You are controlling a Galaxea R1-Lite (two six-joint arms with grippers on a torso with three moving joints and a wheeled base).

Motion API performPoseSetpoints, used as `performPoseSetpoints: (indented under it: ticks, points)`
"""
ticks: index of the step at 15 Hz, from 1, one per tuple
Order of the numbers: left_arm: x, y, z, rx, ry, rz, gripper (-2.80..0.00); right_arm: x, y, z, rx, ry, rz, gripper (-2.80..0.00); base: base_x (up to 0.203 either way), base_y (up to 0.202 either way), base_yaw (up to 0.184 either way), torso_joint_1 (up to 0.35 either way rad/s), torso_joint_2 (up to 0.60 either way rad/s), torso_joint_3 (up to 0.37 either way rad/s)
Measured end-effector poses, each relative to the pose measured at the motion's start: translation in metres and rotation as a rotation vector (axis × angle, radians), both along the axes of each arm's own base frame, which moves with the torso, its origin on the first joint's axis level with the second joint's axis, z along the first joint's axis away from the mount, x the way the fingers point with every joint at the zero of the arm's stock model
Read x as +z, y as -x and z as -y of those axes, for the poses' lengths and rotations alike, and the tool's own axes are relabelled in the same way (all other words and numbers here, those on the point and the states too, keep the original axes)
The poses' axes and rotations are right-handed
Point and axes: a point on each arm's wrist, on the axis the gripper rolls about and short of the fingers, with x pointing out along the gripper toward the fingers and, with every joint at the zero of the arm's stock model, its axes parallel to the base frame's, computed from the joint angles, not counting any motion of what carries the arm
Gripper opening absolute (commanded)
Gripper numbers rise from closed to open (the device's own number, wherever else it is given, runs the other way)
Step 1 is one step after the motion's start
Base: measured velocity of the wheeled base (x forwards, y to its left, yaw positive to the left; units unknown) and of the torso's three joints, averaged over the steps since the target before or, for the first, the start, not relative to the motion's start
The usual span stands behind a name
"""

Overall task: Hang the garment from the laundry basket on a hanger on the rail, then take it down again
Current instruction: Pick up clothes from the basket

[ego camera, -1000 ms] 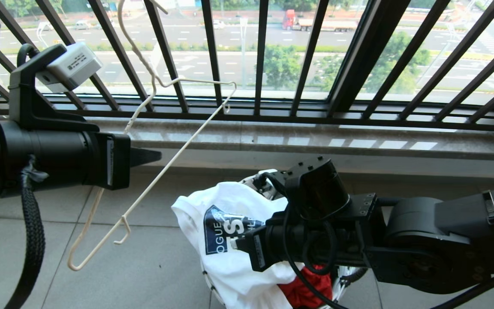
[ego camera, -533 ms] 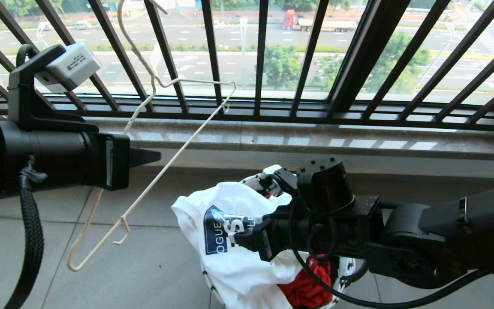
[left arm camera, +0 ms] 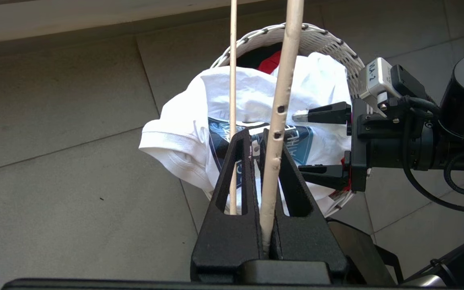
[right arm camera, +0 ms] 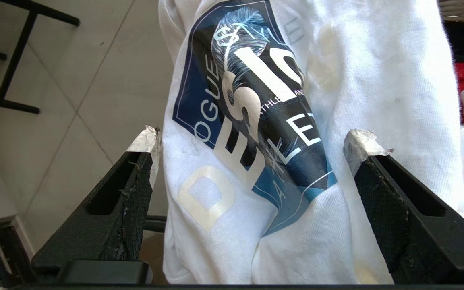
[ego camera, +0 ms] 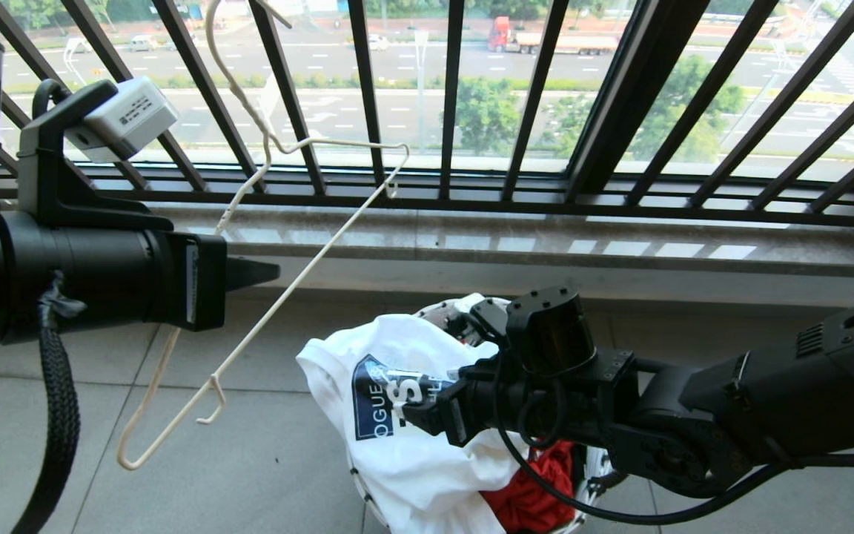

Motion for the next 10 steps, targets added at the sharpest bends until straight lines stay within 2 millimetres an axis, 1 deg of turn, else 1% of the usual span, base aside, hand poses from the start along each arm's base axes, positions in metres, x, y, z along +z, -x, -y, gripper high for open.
performPoseSetpoints:
  ticks: [5, 6, 10]
  points:
    - [0.000, 0.000, 0.000, 0.000, -0.001, -0.001, -2.80, -0.014, -0.003, 0.003, 0.026, 0.069, 0.028, 0.00, 0.000, 0.000, 0.000, 0.000, 0.00, 0.000]
    - [-0.001, 0.000, 0.000, 0.000, -0.001, -0.001, -2.80, -0.017, -0.002, 0.003, 0.035, 0.084, 0.039, -2.80, 0.000, 0.000, 0.000, 0.000, 0.00, 0.000]
    - [-0.001, 0.000, 0.000, -0.001, -0.003, -0.003, -2.80, -0.026, -0.003, 0.004, 0.022, 0.138, 0.094, -2.80, 0.000, 0.000, 0.000, 0.000, 0.00, 0.000]
